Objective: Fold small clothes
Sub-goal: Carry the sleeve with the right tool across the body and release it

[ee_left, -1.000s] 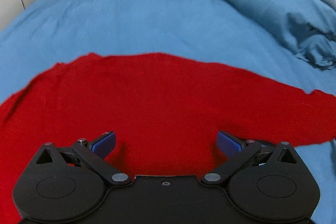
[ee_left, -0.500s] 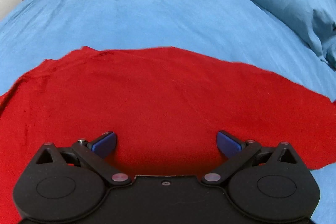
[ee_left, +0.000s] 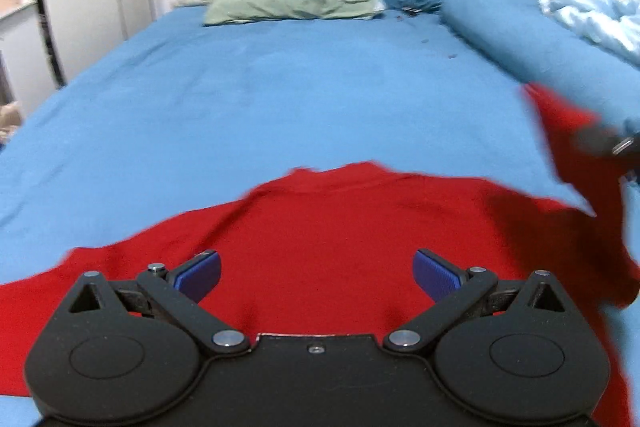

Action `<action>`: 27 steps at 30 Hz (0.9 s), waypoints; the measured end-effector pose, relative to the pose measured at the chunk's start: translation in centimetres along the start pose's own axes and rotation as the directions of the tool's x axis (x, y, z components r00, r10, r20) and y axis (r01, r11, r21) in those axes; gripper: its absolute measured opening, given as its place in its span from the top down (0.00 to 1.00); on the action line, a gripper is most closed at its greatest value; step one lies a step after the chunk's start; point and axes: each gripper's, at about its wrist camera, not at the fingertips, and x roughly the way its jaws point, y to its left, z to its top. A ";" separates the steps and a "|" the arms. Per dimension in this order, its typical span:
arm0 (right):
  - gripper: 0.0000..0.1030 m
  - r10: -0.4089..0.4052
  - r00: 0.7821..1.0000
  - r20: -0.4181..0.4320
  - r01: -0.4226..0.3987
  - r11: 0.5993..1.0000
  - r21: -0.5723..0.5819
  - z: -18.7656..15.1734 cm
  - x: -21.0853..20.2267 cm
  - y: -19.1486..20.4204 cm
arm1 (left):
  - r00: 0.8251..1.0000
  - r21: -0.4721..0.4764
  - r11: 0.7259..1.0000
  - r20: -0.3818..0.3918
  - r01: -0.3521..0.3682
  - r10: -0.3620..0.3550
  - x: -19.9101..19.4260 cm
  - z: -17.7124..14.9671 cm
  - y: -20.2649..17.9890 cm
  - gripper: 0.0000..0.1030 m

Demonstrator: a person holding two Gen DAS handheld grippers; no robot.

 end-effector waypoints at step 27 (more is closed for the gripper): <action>0.07 -0.209 0.959 -0.190 0.126 0.919 -0.373 -10.7 -4.6 -2.6 | 0.992 0.413 0.902 -0.067 0.126 -0.108 5.3 -3.6 -8.4 0.47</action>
